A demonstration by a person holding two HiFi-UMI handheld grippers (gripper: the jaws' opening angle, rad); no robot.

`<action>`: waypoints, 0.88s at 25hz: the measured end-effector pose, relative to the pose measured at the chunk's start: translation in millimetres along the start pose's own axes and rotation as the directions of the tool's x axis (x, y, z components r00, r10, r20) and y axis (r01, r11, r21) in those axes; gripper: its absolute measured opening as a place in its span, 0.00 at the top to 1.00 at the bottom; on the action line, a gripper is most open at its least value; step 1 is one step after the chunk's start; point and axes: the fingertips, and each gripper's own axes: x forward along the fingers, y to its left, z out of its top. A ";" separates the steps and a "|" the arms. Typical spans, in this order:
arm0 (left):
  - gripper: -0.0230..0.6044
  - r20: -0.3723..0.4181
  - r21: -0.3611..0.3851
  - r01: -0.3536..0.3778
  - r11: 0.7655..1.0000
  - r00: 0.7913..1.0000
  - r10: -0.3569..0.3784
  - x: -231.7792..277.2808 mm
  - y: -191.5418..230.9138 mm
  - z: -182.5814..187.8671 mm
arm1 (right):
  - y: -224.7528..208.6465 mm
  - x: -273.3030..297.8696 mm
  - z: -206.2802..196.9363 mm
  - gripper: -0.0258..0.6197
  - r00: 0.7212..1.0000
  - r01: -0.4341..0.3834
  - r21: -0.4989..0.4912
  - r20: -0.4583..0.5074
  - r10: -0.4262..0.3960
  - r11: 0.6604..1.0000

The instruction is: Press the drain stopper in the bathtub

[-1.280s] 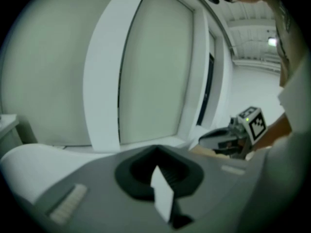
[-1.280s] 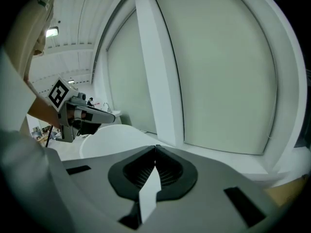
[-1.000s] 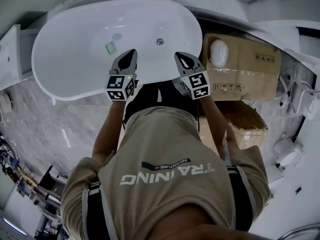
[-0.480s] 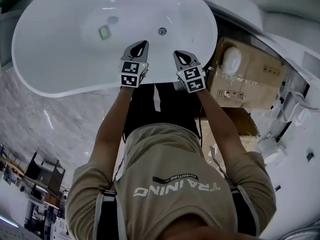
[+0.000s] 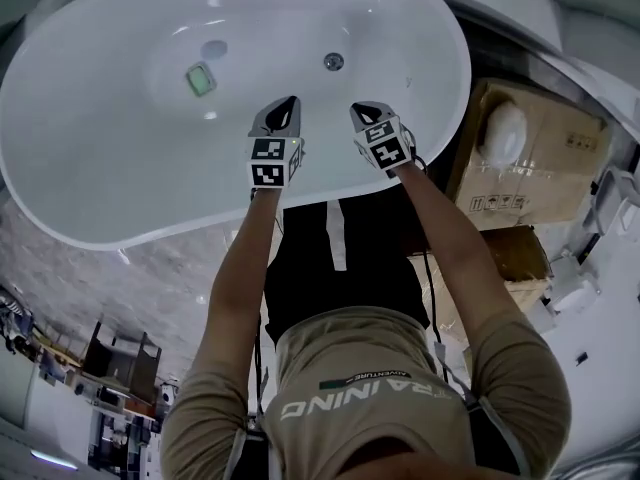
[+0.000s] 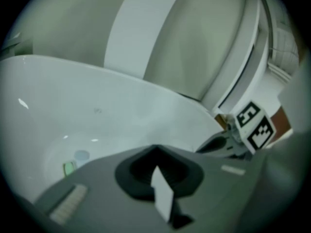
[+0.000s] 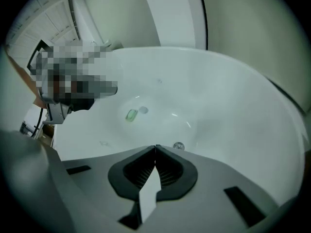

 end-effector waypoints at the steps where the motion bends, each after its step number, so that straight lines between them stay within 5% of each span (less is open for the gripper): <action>1: 0.96 -0.010 0.002 0.005 1.000 1.000 -0.005 7.0 2.8 -5.8 | -2.7 14.9 -5.2 0.94 1.000 -0.007 0.007 -0.018 0.007 1.000; 9: 0.96 -0.025 0.059 0.047 0.997 0.999 -0.046 77.7 23.9 -43.3 | -51.3 131.5 -20.6 0.94 0.997 0.027 -0.029 -0.065 -0.029 0.999; 22: 0.96 -0.067 0.047 0.080 0.996 0.995 -0.076 155.6 50.3 -103.4 | -109.6 277.3 -55.6 0.94 0.981 0.027 -0.201 -0.181 -0.065 0.979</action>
